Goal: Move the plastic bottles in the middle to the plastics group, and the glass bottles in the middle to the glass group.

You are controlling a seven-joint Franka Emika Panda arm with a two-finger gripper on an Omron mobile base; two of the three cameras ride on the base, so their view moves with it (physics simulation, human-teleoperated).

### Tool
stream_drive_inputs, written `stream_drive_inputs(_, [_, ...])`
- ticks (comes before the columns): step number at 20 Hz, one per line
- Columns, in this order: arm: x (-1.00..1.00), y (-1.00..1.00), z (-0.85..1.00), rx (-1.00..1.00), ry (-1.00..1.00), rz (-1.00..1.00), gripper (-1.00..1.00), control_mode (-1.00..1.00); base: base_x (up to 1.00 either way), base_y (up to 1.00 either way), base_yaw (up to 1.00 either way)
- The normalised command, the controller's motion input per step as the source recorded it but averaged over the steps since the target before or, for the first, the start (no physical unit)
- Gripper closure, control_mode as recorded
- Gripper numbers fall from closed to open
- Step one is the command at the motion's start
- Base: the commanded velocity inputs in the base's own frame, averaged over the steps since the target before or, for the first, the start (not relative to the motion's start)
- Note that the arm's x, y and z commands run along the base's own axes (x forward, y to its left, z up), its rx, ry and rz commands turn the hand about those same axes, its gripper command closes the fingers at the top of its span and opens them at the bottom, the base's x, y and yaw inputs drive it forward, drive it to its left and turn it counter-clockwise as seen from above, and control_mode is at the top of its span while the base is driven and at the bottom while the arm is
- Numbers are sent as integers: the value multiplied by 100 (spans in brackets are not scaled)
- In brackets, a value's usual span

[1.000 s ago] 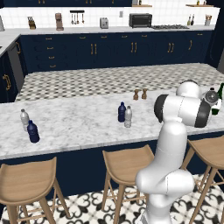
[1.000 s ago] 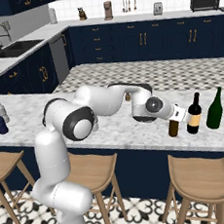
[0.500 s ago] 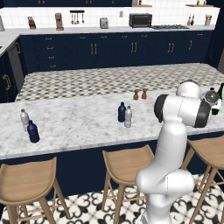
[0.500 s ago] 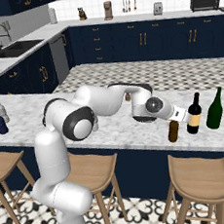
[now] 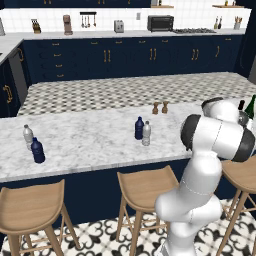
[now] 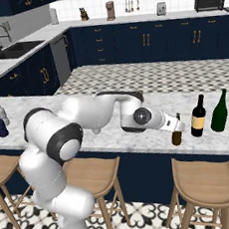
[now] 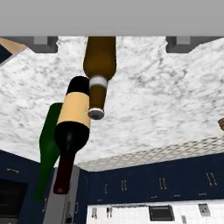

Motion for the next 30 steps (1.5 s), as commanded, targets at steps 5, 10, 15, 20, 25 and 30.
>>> stream_drive_inputs(5, [-6, 54, 72, 0, 9, 6, -100, -100, 0, 0, 0])
stream_drive_inputs(10, [0, 47, 72, 1, 11, 7, -100, -100, 0, 0, 0])
stream_drive_inputs(15, [-1, 43, 63, 4, 10, 10, -100, -100, 0, 0, 0])
stream_drive_inputs(20, [0, 54, 44, 3, 12, 15, -100, -100, 0, 0, 0])
stream_drive_inputs(25, [2, 59, 19, 1, 12, 19, -100, -100, 0, 0, 0])
stream_drive_inputs(30, [2, 60, 16, 1, 13, 19, -100, -100, 0, 0, 0])
